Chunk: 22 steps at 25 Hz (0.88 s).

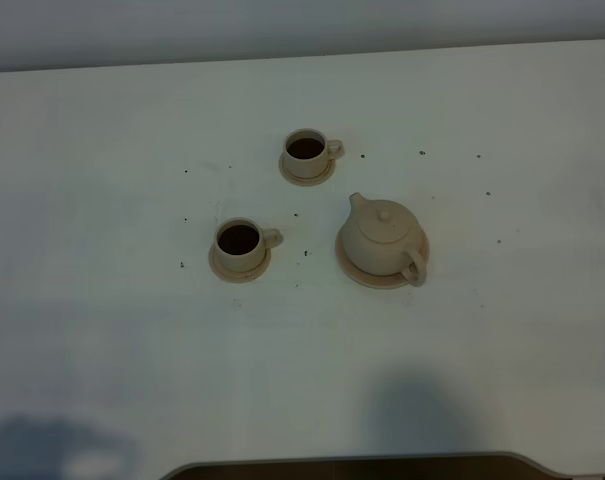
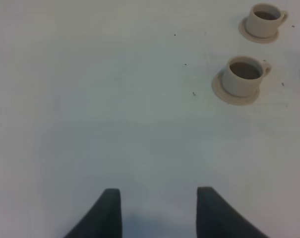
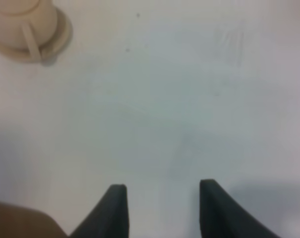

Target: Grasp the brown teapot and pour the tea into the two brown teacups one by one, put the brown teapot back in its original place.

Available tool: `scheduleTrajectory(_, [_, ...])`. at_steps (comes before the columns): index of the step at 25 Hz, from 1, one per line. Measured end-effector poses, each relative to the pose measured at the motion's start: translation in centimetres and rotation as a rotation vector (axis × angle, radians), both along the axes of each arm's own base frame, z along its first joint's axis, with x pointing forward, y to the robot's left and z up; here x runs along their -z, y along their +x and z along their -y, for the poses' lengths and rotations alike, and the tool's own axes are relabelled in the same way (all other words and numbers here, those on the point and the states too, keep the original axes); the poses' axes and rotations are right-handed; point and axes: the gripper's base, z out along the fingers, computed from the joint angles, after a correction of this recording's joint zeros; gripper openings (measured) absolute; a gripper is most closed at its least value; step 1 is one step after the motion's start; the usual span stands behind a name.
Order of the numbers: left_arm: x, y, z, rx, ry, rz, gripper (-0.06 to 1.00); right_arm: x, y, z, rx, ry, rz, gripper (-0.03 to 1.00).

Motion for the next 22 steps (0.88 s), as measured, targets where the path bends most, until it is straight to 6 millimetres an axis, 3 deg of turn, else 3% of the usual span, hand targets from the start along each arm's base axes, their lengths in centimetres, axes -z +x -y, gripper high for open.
scheduleTrajectory(22, [0.0,0.0,0.0,0.0,0.001,0.0,0.36,-0.1,-2.2,0.3,0.118,0.011,0.151,0.35])
